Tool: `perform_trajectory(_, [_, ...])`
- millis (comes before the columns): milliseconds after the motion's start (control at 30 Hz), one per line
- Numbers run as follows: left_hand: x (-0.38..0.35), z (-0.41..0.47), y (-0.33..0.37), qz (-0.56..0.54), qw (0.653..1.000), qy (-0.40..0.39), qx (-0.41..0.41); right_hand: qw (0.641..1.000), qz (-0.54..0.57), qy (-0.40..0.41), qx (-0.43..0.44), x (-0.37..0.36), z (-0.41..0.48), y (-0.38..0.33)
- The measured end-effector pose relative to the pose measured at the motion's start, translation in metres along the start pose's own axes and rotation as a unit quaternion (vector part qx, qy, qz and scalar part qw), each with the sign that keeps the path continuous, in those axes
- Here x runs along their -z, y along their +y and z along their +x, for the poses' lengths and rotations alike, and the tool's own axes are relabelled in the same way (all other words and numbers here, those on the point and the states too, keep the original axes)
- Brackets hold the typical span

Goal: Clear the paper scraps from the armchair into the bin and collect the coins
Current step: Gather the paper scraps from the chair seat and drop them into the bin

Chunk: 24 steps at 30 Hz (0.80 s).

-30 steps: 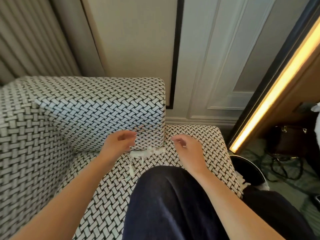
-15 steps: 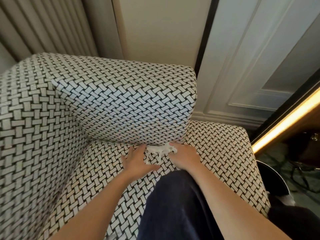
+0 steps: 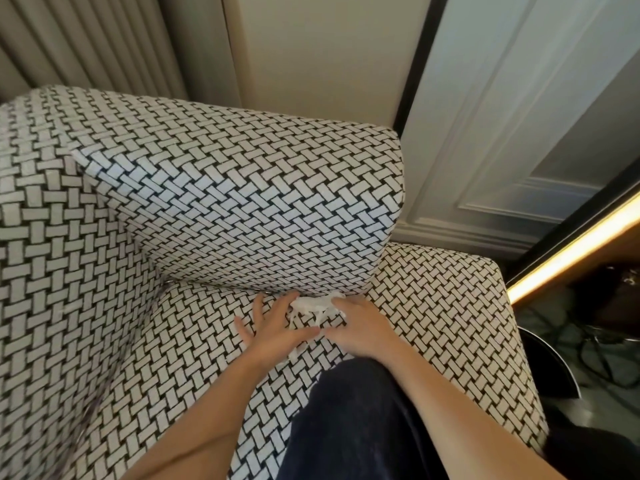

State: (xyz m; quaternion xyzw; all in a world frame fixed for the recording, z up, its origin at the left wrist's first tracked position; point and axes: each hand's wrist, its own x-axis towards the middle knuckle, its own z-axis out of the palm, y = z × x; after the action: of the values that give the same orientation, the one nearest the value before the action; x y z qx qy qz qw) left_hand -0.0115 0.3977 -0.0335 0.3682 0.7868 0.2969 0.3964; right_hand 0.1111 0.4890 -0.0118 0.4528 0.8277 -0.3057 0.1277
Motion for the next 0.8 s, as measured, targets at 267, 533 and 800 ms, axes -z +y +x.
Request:
perform_trajectory(267, [0.002,-0.004,0.005,-0.005,1.0,0.001,0.017,0.996,0.068,0.029,0.044,0.007,-0.009,-0.001])
perform_trajectory(533, [-0.003,0.002,-0.002,-0.004,1.0,0.007,-0.002,0.984,0.133,0.036,0.11,0.006,-0.012,-0.001])
perform_trajectory(800, [-0.001,0.005,-0.006,-0.015,1.0,0.0,-0.023,0.992,0.115,-0.002,0.058,-0.002,-0.001,0.005])
